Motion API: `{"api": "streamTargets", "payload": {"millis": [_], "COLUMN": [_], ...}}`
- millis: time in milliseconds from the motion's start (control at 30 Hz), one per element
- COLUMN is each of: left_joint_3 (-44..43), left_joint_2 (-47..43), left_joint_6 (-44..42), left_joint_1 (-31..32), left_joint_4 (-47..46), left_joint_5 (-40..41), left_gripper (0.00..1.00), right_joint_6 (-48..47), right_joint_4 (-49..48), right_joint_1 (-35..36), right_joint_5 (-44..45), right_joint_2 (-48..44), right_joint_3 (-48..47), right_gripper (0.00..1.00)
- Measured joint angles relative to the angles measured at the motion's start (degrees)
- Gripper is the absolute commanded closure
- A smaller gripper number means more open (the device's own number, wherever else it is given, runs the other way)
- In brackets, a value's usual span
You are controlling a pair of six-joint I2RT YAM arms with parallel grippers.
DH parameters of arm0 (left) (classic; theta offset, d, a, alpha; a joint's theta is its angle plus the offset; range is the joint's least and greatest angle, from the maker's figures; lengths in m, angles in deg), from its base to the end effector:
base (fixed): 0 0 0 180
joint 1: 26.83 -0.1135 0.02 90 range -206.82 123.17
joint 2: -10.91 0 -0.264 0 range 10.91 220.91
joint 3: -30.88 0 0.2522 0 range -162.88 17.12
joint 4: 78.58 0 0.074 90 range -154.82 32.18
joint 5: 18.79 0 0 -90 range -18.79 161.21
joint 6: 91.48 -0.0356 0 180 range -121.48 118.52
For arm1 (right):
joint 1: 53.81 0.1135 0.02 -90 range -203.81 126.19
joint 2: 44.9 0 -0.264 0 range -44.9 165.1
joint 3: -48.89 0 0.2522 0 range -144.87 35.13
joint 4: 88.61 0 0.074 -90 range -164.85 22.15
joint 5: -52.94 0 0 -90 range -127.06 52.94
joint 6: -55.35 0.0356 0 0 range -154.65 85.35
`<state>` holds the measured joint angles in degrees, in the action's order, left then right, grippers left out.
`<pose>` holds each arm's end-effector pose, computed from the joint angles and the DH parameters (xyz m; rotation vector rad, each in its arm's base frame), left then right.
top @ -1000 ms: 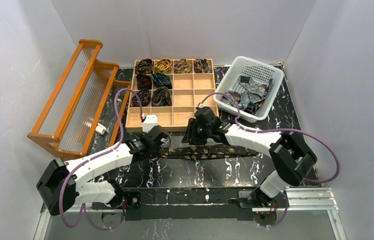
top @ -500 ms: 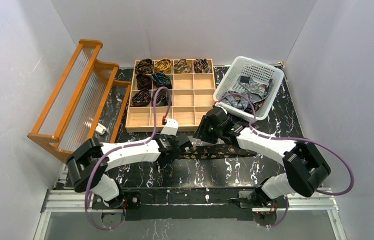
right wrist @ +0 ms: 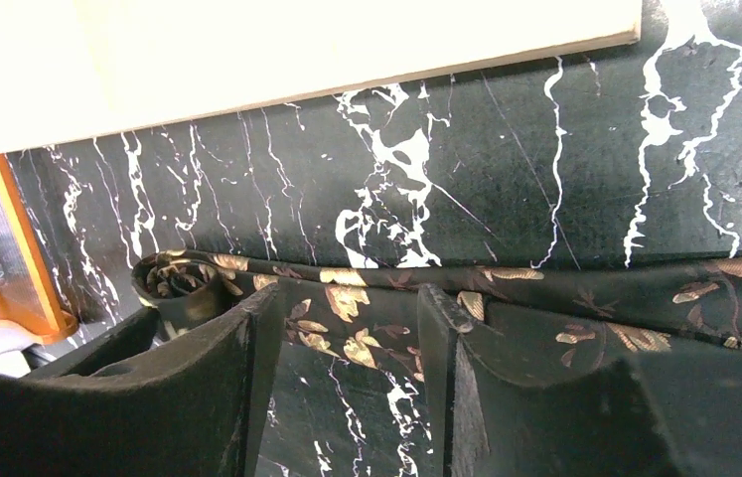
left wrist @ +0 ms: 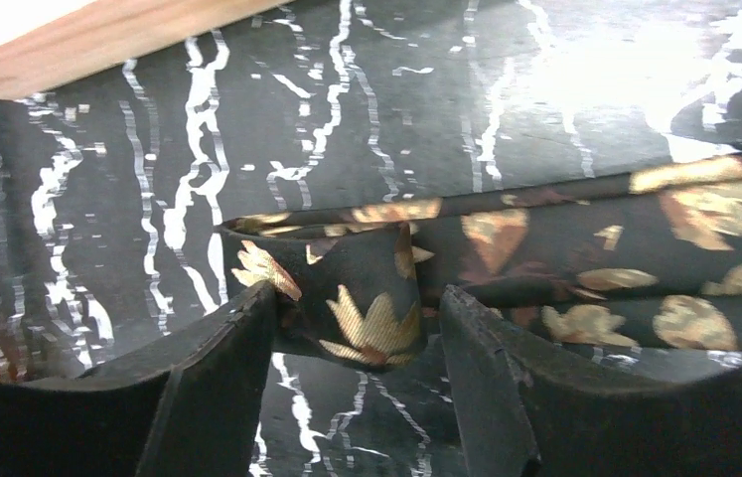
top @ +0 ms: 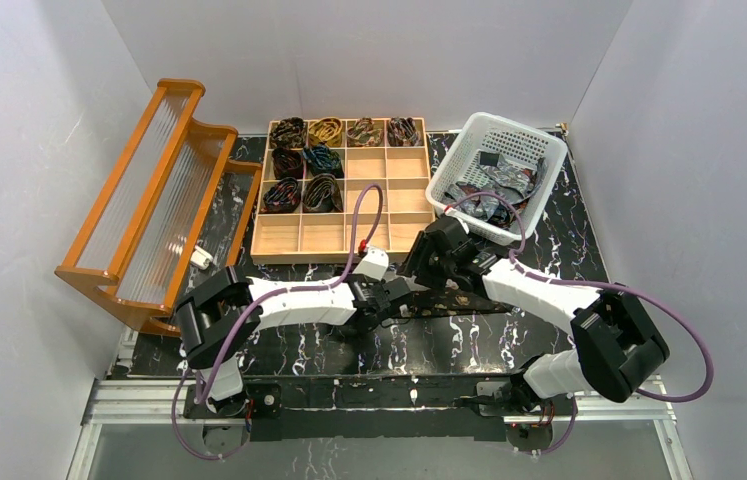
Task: Roll the ties
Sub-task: Roll the tie at the center of the board.
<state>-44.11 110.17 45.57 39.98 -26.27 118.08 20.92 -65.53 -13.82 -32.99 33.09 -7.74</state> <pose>0.1480 -0.2795 0.1747 0.2811 2.3024 0.3195 0.2147 0.1768 0.2032 0.3706 2.4375 0.7078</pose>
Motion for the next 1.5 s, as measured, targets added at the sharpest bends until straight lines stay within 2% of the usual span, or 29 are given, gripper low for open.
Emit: {"api": "streamTargets", "payload": {"millis": [367, 533, 600, 633, 667, 700, 867, 1133, 1300, 1500], "left_joint_3": [3.34, 4.96, 5.95, 6.80, 7.78, 8.94, 16.63, 23.65, 26.12, 26.99], "left_joint_2": [-3.23, -12.90, -18.56, -21.75, -24.87, -27.78, -37.73, -38.73, -38.84, -40.57], "left_joint_6": [-1.68, -2.47, -2.75, -2.93, -2.91, -2.91, -2.64, -2.67, -2.21, -2.01], "left_joint_1": [-1.81, -5.25, -6.80, -7.80, -8.90, -10.25, -20.06, -34.21, -38.84, -38.99], "left_joint_4": [-11.93, -14.86, -16.33, -17.07, -17.55, -17.75, -18.14, -16.04, -15.78, -14.91], "left_joint_5": [-12.46, -16.61, -17.88, -18.64, -19.41, -20.09, -25.66, -36.70, -40.33, -40.94], "left_gripper": [0.24, 0.17, 0.15, 0.14, 0.13, 0.12, 0.10, 0.06, 0.04, 0.02], "right_joint_6": [-1.03, -5.35, -8.07, -9.94, -11.98, -14.38, -31.10, -60.83, -68.67, -72.50], "right_joint_4": [-0.07, -3.06, -5.55, -7.21, -9.14, -11.39, -22.16, -26.08, -26.69, -27.85], "right_joint_1": [-1.38, -1.64, -1.68, -1.68, -1.68, -1.66, 0.17, 12.70, 15.74, 16.74], "right_joint_5": [-3.23, -8.66, -11.28, -13.00, -14.80, -16.72, -23.41, -25.55, -24.11, -23.87], "right_joint_2": [0.00, 0.04, 0.11, 0.20, 0.31, 0.48, 1.95, 9.88, 15.74, 20.06], "right_joint_3": [0.35, 0.35, 0.35, 0.35, 0.35, 0.39, 1.29, -0.07, -2.95, -6.10], "right_gripper": [0.34, 0.31, 0.27, 0.18, 0.05, 0.02, 0.01, 0.01, 0.01, 0.01]}}
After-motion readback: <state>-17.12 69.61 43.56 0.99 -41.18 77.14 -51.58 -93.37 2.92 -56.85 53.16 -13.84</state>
